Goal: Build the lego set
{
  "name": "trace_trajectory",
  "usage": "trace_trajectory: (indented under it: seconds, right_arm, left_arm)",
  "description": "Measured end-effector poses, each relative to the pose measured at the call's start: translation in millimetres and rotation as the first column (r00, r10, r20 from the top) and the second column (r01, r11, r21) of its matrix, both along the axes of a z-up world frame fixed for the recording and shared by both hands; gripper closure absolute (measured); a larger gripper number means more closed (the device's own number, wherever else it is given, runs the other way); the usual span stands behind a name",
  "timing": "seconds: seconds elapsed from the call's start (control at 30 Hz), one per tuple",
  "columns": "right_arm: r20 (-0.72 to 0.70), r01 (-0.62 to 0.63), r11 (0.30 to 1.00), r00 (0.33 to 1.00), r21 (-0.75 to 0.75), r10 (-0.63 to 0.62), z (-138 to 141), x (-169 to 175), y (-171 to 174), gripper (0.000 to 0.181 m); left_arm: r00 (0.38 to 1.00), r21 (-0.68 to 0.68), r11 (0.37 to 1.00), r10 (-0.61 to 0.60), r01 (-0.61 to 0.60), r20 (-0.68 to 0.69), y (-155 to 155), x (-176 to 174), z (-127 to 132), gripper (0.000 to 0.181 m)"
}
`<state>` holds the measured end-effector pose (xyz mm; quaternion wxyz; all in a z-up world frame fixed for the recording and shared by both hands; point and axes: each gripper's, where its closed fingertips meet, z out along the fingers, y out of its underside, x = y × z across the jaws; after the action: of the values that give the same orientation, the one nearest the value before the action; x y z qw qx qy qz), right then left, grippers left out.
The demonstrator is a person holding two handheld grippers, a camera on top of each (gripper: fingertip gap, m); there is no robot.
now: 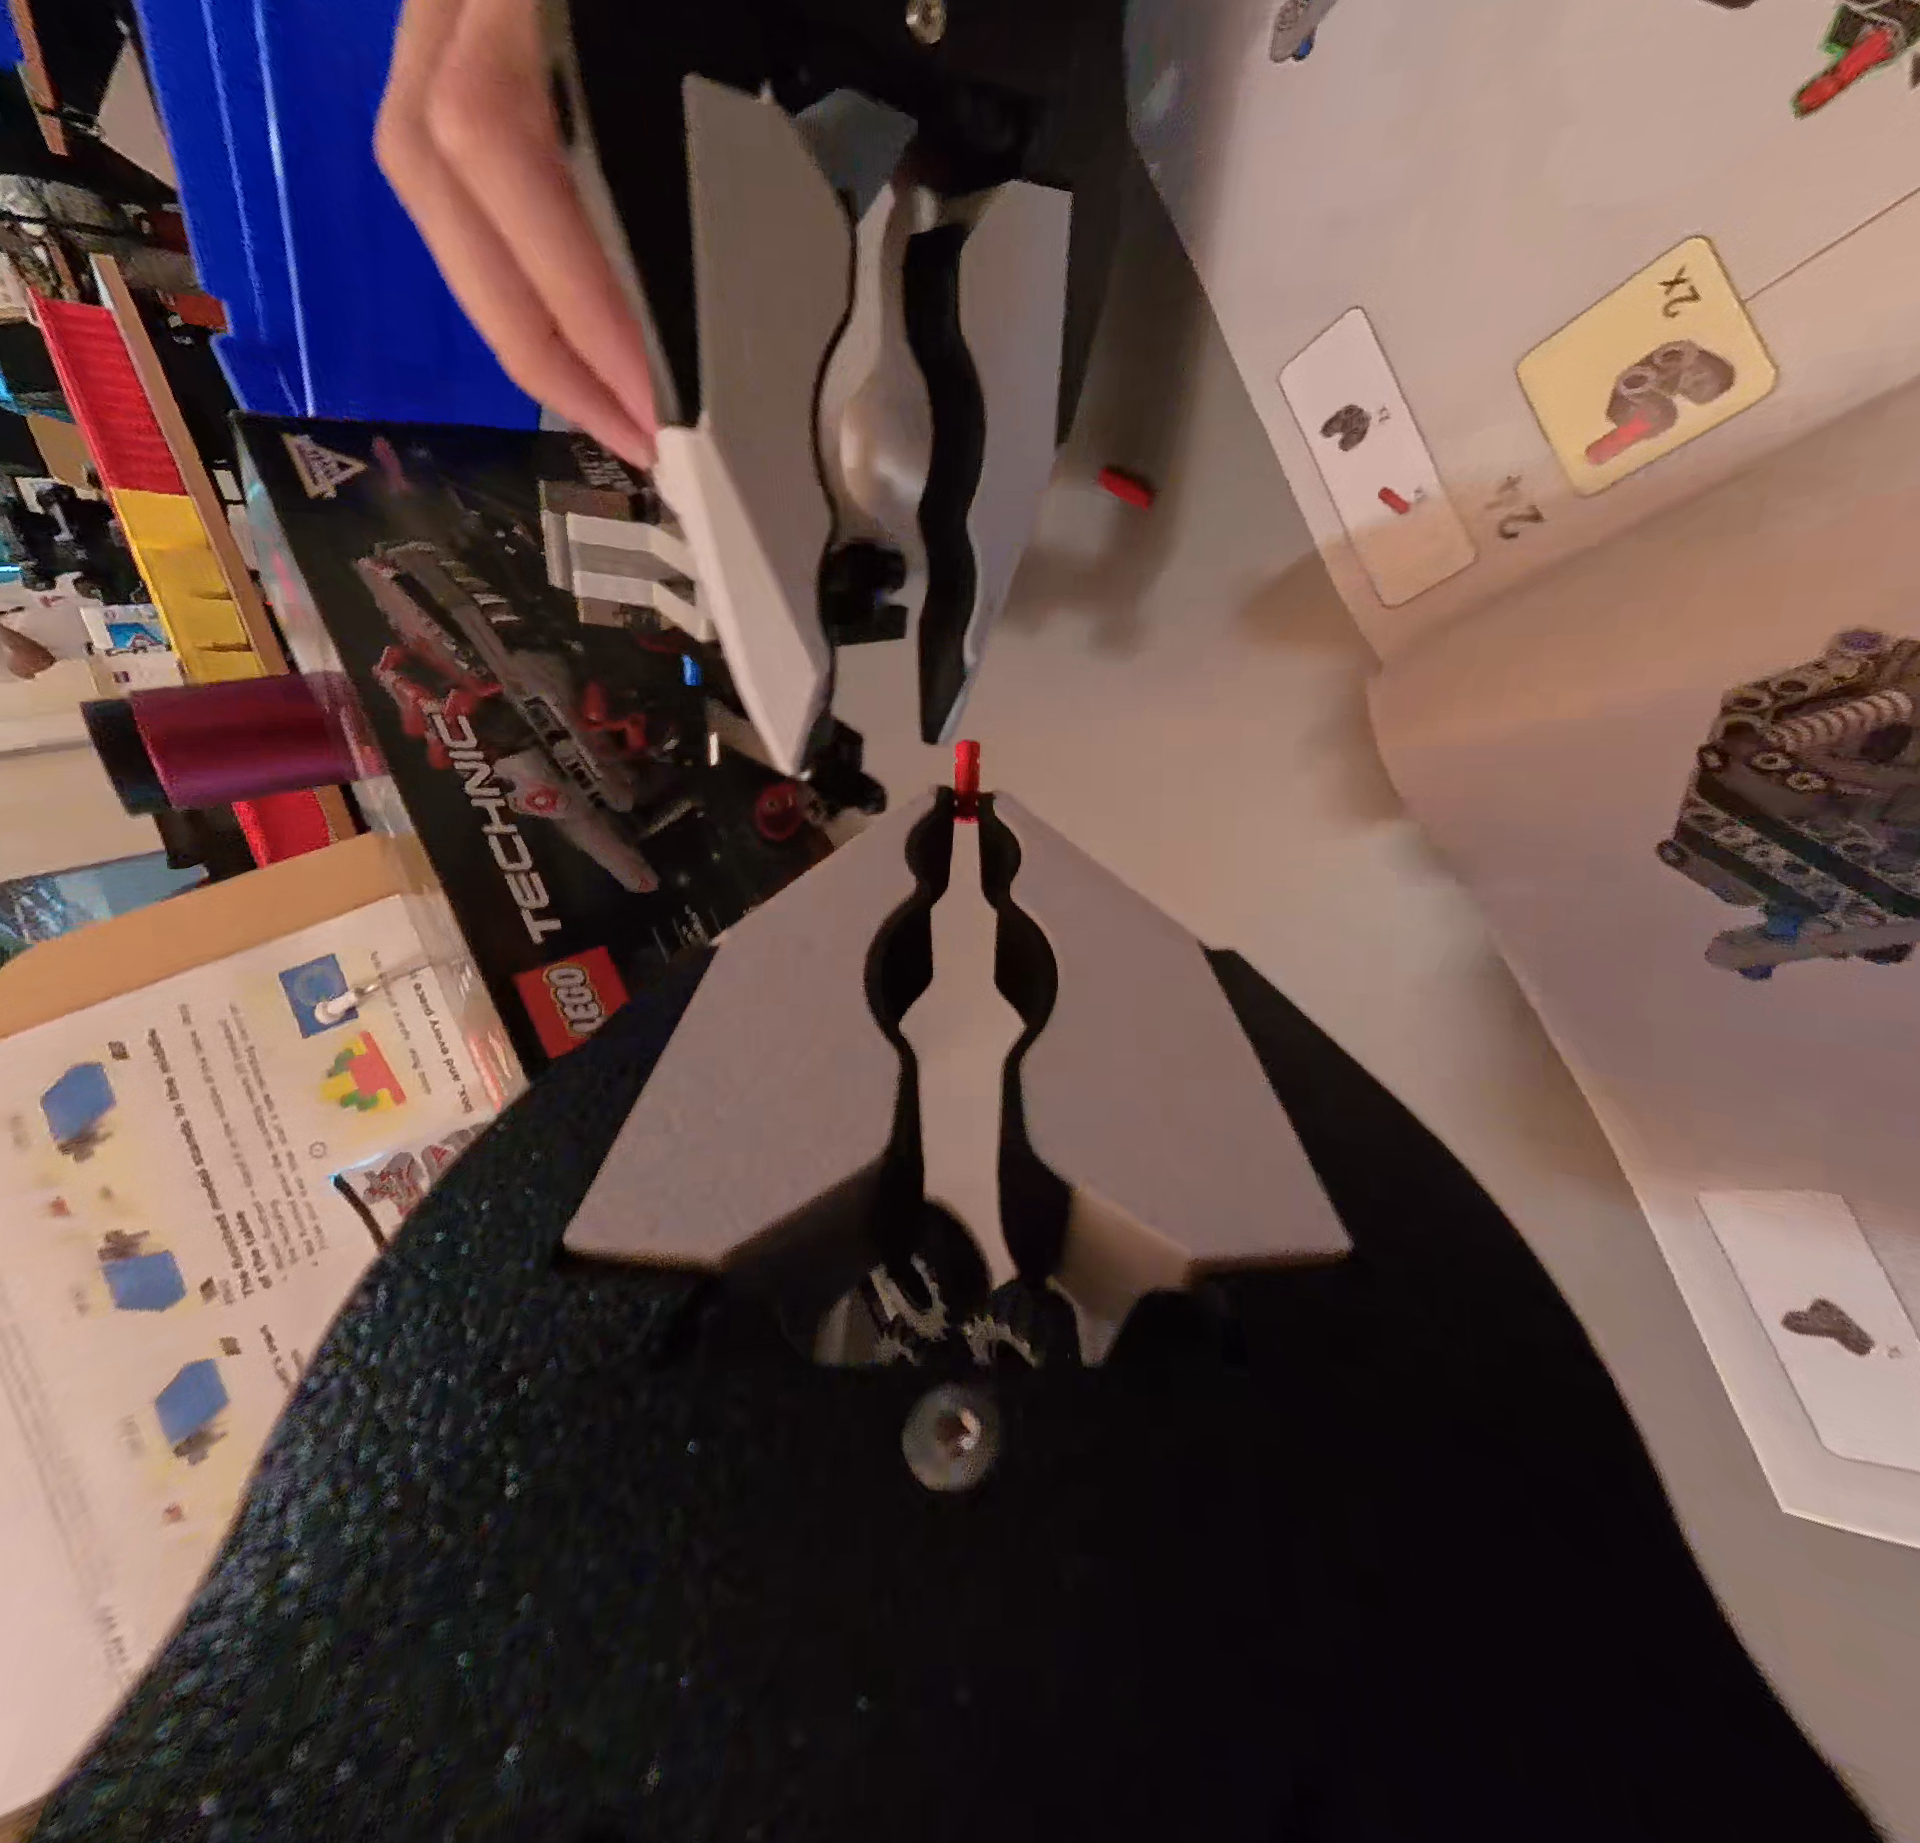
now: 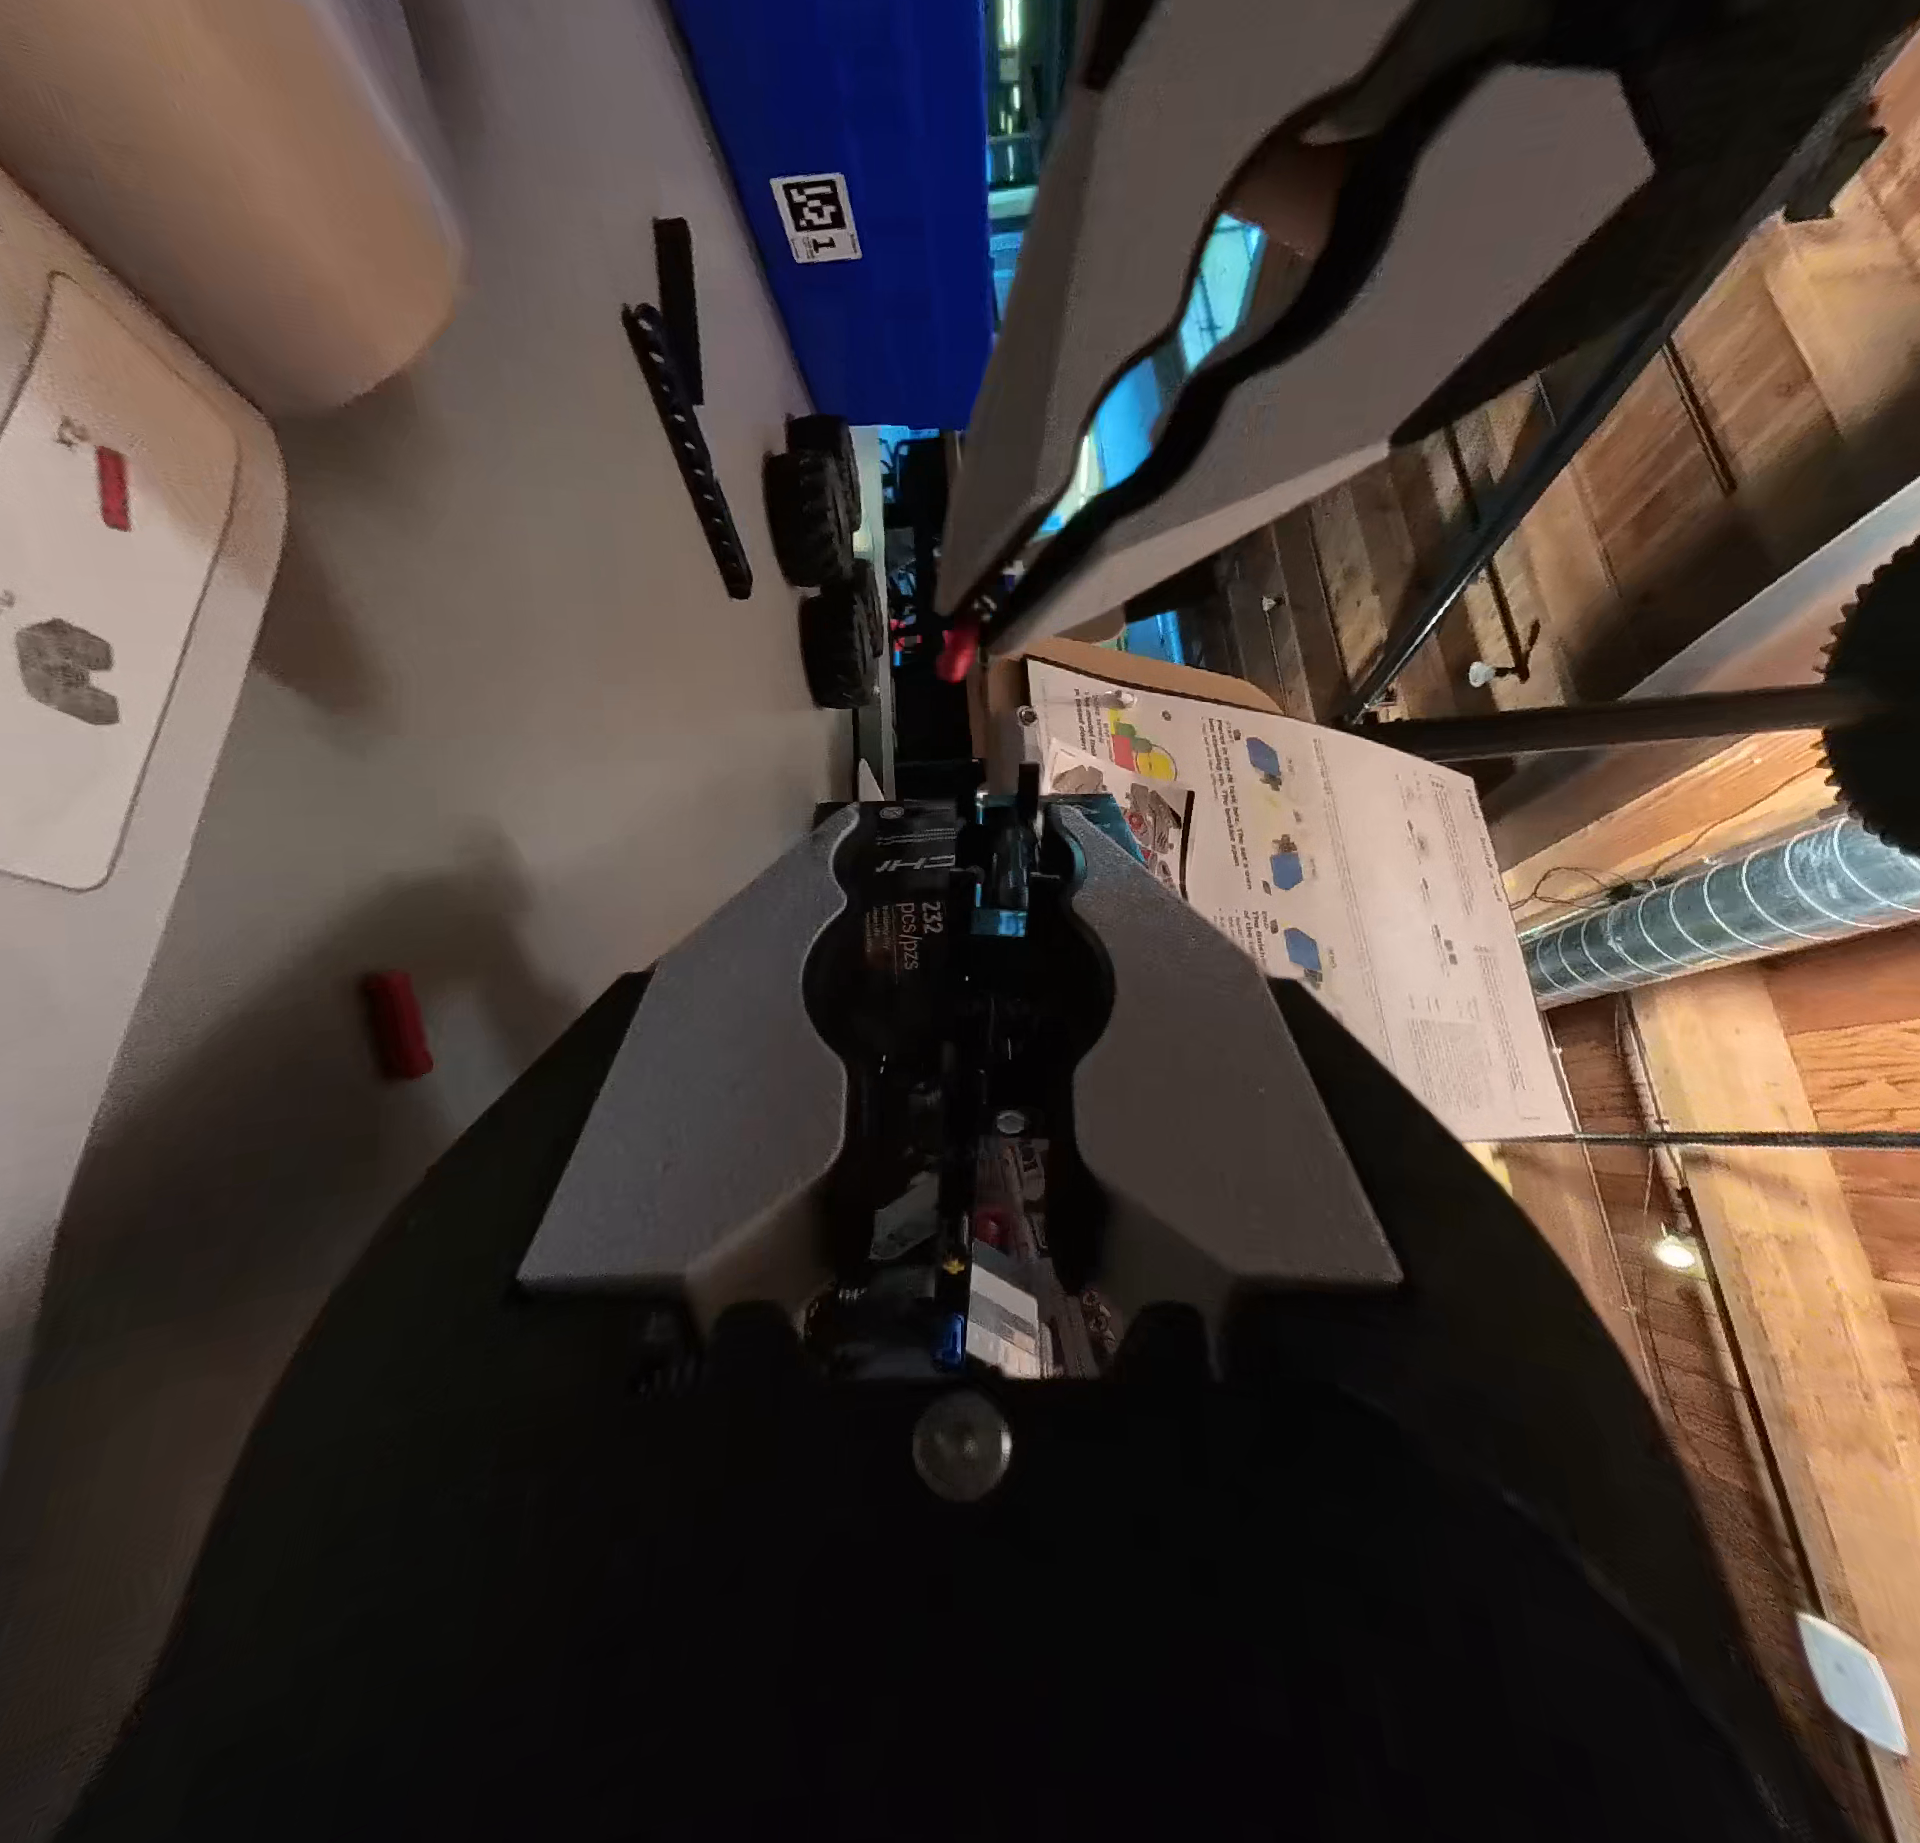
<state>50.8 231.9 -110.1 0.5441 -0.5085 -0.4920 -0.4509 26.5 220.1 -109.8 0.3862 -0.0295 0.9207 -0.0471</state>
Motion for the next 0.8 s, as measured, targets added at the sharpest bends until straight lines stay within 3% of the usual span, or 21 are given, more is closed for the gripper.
trace_trajectory:
  seconds: [0.17,0.27,0.4,0.8]
  right_arm:
    - [-0.051,-0.035,0.999,0.998,-0.018,0.034,-3,-1,-3,0.14]
    - [-0.123,-0.044,0.999,0.991,-0.01,0.043,0,2,-5,0.121]
    - [-0.25,-0.067,0.998,0.966,0.007,0.066,9,9,-10,0.12]
    - [-0.225,-0.081,0.988,0.973,-0.128,0.051,-13,8,-26,0.106]
  left_arm:
    - [0.999,-0.012,1.0,0.026,-0.027,-0.02,3,3,-8,0.179]
    - [1.0,-0.072,0.997,0.024,-0.025,-0.013,-1,5,-4,0.179]
    - [0.999,-0.133,0.991,0.03,-0.032,-0.015,-3,7,-2,0.179]
    - [0.992,-0.159,0.984,0.063,-0.08,-0.109,3,4,-22,0.179]
